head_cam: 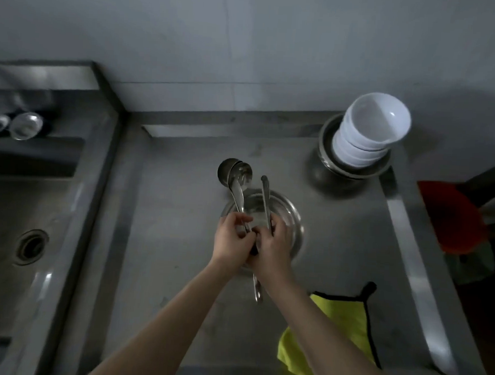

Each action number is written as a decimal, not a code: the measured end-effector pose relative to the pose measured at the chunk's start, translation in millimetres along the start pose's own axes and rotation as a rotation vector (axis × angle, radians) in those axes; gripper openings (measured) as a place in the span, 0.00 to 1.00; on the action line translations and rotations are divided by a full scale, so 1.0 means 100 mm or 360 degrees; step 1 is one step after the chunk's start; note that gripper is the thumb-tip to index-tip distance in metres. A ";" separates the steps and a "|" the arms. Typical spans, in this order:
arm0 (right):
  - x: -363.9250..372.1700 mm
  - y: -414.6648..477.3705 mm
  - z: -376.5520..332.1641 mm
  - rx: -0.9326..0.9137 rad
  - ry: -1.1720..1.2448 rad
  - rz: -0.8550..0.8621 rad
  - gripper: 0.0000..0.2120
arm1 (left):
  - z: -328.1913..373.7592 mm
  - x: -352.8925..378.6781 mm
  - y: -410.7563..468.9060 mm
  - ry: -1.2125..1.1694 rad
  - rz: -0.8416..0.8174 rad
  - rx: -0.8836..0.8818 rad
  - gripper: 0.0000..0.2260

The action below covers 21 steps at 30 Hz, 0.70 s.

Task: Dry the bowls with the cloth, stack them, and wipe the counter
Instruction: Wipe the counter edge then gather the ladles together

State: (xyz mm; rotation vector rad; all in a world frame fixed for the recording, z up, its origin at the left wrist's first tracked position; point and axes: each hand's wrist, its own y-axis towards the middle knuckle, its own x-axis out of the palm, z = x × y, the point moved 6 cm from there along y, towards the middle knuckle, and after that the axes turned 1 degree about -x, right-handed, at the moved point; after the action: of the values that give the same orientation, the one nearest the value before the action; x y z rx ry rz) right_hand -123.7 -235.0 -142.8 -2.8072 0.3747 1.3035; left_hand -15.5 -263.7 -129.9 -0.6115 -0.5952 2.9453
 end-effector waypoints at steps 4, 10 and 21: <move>0.45 -0.09 -0.60 -0.0069 0.0053 -0.0095 0.15 | -0.29 -0.70 0.03 -0.0046 0.0064 -0.0070 0.12; 1.13 -0.28 -1.23 -0.0145 0.0050 -0.0209 0.12 | -0.82 -1.51 0.04 -0.0088 0.0142 -0.0135 0.13; 1.71 -0.64 -1.45 0.0052 0.0046 -0.0356 0.17 | -1.25 -1.95 0.10 0.0235 -0.0049 -0.0087 0.17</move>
State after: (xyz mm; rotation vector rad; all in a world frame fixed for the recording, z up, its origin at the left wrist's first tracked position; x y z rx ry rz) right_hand 105.8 -225.5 -183.1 -2.7472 0.0776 1.1997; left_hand 212.8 -257.9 -167.5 -0.8089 -0.6648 2.8318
